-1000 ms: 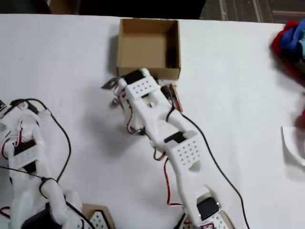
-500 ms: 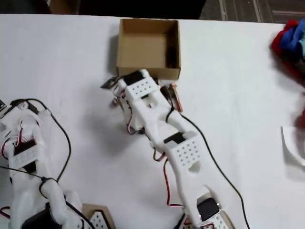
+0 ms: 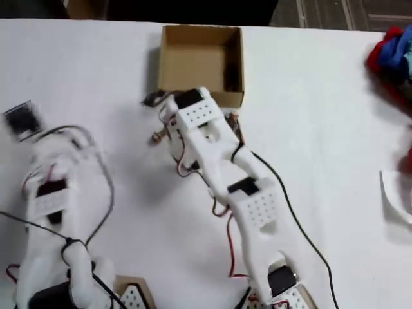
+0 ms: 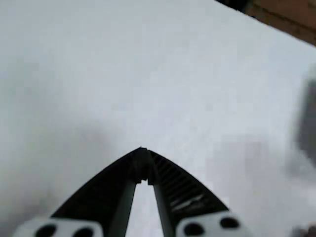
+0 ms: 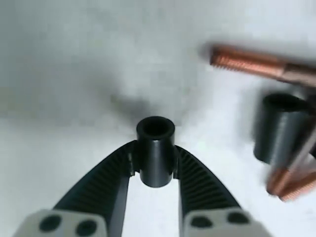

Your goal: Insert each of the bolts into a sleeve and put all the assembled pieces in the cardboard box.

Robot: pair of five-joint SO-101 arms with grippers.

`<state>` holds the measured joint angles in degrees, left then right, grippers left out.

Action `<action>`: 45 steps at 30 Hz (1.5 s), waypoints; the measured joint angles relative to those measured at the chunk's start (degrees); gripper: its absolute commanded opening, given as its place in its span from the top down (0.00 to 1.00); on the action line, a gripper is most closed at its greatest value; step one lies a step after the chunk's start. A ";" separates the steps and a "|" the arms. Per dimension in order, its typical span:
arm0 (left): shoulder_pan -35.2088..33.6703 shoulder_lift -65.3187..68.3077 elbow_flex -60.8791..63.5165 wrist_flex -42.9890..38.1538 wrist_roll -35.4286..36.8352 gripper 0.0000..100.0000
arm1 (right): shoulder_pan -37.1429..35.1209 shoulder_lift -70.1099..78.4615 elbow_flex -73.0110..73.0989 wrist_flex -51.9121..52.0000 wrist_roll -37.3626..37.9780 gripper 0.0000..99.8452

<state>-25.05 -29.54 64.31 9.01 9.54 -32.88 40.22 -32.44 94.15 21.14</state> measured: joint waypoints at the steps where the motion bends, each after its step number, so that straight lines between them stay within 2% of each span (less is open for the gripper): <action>1: 2.46 0.00 -1.05 2.20 -1.93 0.97 | 0.18 -2.99 1.76 -0.62 0.00 0.98; 5: 10.46 0.00 -5.89 10.73 -5.89 0.97 | 3.34 -17.76 13.63 -5.80 0.00 0.98; 9: 13.36 2.99 -11.52 17.14 -6.33 0.97 | 10.20 -36.92 33.41 -15.82 0.00 0.98; 15: 16.44 20.40 -28.84 30.77 -6.07 0.97 | 20.48 -63.56 66.46 -30.59 3.08 0.98; 18: 18.55 30.86 -41.14 38.33 -2.20 0.97 | 24.18 -71.65 76.40 -34.64 3.25 0.98; 21: 21.63 40.53 -53.36 44.84 -2.46 0.97 | 25.49 -74.73 82.73 -38.42 3.25 0.98; 25: 25.58 52.13 -69.27 53.36 -12.40 0.89 | 26.20 -75.08 88.18 -44.31 3.25 0.98; 28: 26.46 60.40 -80.97 60.48 -15.82 0.83 | 26.11 -75.08 90.81 -47.91 3.25 0.98; 34: 26.55 75.34 -102.51 73.23 -20.92 0.86 | 26.11 -75.16 91.96 -50.81 3.25 0.98; 39: 26.81 85.36 -116.13 79.56 -26.99 0.87 | 26.11 -75.16 92.22 -50.81 3.25 0.98; 43: 26.73 91.52 -124.31 84.75 -28.75 0.97 | 26.11 -75.16 92.22 -50.81 3.25 0.98; 45: 26.99 93.63 -128.35 87.30 -28.84 0.97 | 26.11 -75.16 92.22 -50.81 3.25 0.98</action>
<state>1.93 64.09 -64.04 96.31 -19.30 -6.77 -34.95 59.78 43.34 24.40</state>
